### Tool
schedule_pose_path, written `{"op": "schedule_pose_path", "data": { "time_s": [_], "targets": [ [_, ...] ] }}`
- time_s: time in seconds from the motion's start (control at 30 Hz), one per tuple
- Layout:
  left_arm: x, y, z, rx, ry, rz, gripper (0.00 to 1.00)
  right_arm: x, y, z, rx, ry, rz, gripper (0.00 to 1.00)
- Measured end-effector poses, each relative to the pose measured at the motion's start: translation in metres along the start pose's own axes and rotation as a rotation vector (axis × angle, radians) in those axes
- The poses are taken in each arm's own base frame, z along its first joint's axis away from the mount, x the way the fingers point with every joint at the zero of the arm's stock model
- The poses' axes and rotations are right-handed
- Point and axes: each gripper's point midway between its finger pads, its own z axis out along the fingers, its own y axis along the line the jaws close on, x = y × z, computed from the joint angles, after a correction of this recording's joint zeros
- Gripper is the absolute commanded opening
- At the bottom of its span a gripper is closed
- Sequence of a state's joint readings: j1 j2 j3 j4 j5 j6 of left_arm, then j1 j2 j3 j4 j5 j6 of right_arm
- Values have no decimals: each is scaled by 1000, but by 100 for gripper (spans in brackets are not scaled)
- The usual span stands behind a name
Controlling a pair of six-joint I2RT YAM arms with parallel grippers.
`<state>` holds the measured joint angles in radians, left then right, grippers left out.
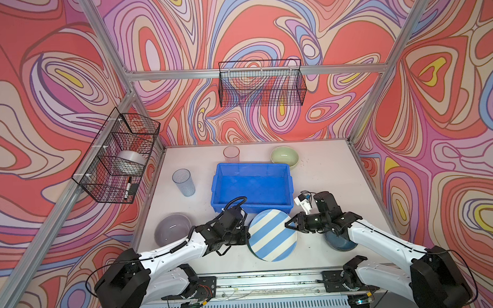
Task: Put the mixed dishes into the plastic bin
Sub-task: 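Grip the top striped plate's rim with the right gripper while left steadies stack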
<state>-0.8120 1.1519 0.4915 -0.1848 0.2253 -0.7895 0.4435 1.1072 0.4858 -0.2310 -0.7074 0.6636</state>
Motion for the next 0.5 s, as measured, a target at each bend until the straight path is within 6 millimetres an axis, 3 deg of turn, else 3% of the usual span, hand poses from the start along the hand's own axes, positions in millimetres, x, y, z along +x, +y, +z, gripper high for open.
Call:
{"op": "schedule_pose_path", "data": {
  "time_s": [0.17, 0.37, 0.5],
  "targets": [
    [-4, -6, -12, 0, -12, 6, 29, -3, 5, -2, -3, -1, -6, 6],
    [-30, -24, -54, 2, -107, 24, 43, -9, 15, -7, 8, 2, -25, 0],
    [-52, -15, -82, -33, -173, -6, 56, -14, 28, -14, -1, -4, -44, 0]
  ]
}}
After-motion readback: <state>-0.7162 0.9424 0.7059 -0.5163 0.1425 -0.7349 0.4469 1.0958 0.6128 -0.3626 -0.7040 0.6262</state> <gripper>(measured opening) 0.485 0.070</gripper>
